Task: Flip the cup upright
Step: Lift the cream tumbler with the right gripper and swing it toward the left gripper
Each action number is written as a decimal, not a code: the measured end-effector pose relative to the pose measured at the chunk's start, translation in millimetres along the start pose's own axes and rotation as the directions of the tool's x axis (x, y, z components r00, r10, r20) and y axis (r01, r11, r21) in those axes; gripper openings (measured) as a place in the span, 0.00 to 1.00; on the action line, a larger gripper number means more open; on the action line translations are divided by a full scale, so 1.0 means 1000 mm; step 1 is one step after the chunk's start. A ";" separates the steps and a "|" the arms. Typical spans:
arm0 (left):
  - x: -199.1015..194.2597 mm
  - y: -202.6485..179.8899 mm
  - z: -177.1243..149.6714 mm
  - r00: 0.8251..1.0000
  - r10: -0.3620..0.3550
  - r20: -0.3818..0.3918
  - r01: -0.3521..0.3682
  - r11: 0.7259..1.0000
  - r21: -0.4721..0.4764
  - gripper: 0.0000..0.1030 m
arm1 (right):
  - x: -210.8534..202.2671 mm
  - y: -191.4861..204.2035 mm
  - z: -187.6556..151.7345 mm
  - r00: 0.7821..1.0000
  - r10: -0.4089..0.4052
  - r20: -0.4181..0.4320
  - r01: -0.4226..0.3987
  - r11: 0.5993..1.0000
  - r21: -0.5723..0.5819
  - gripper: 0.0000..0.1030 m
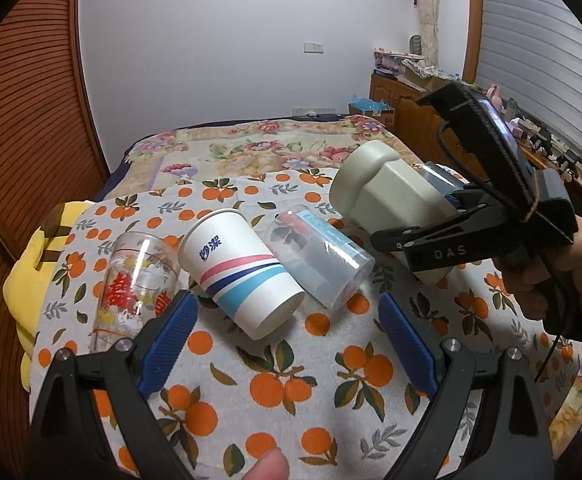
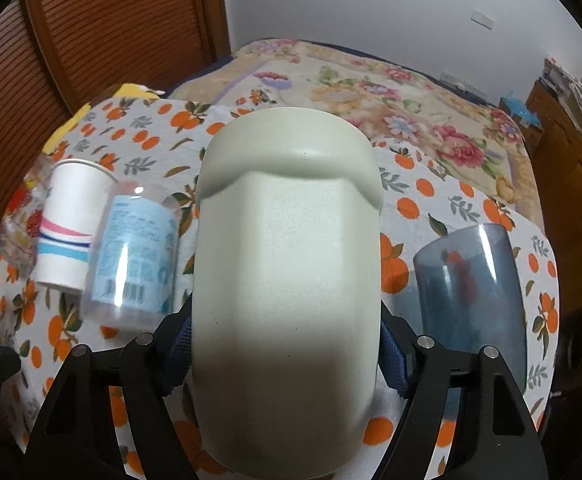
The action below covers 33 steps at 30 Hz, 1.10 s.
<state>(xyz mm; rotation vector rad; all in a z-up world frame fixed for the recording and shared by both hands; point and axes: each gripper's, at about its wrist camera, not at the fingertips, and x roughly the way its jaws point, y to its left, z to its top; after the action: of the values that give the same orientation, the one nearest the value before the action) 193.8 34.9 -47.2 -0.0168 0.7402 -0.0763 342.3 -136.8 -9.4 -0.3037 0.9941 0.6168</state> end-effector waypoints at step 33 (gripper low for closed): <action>-0.079 -0.018 -0.063 0.998 0.006 0.065 -0.005 1.000 -0.016 0.90 | -0.070 0.070 -0.119 0.991 0.132 0.038 -0.134 0.989 0.059 0.75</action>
<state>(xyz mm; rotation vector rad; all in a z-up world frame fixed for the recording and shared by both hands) 92.2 23.3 -39.3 -0.0320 0.6753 -0.0643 190.4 -165.4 -9.6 -0.1730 1.0037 0.7089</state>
